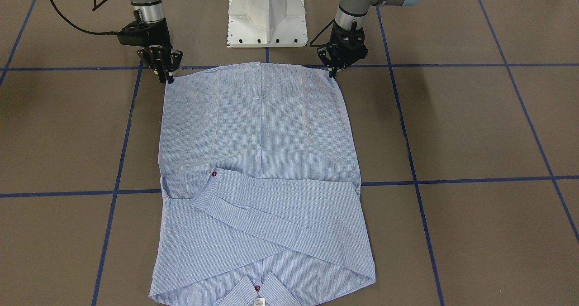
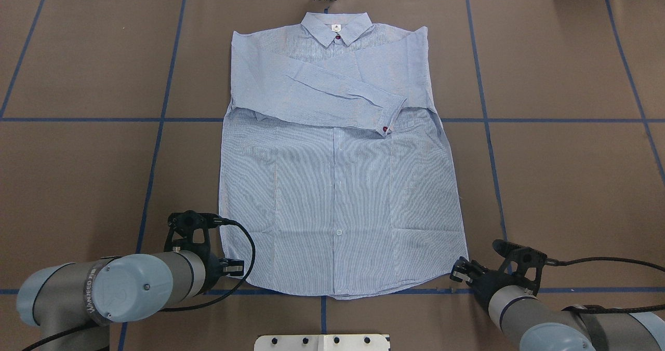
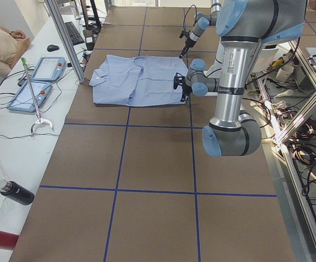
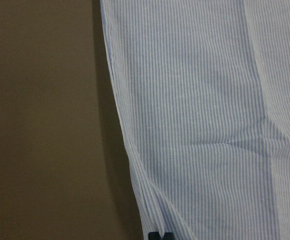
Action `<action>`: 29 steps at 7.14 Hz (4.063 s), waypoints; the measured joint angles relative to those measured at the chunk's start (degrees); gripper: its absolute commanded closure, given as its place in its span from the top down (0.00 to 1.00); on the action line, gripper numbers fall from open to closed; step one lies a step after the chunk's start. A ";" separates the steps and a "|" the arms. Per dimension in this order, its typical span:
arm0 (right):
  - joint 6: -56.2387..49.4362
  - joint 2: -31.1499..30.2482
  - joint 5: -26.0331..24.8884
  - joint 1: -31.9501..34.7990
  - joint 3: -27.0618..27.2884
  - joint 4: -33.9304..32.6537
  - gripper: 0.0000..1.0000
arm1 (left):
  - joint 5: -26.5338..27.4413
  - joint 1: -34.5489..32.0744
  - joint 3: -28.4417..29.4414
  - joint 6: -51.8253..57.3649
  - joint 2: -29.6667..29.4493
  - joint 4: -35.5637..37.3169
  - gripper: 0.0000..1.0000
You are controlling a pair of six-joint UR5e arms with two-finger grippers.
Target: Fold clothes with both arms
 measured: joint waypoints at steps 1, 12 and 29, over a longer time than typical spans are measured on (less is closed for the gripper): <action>0.46 0.74 -0.12 -0.18 0.06 -1.19 0.00 | 0.02 0.00 0.00 0.00 -0.02 0.00 0.00; -1.51 1.53 15.47 7.60 38.61 -31.76 0.00 | -12.31 -4.68 -35.50 5.87 -0.83 25.08 0.00; -30.43 42.02 29.01 43.45 -31.50 -11.95 0.00 | -5.21 -30.60 32.40 29.26 -21.14 -14.52 0.00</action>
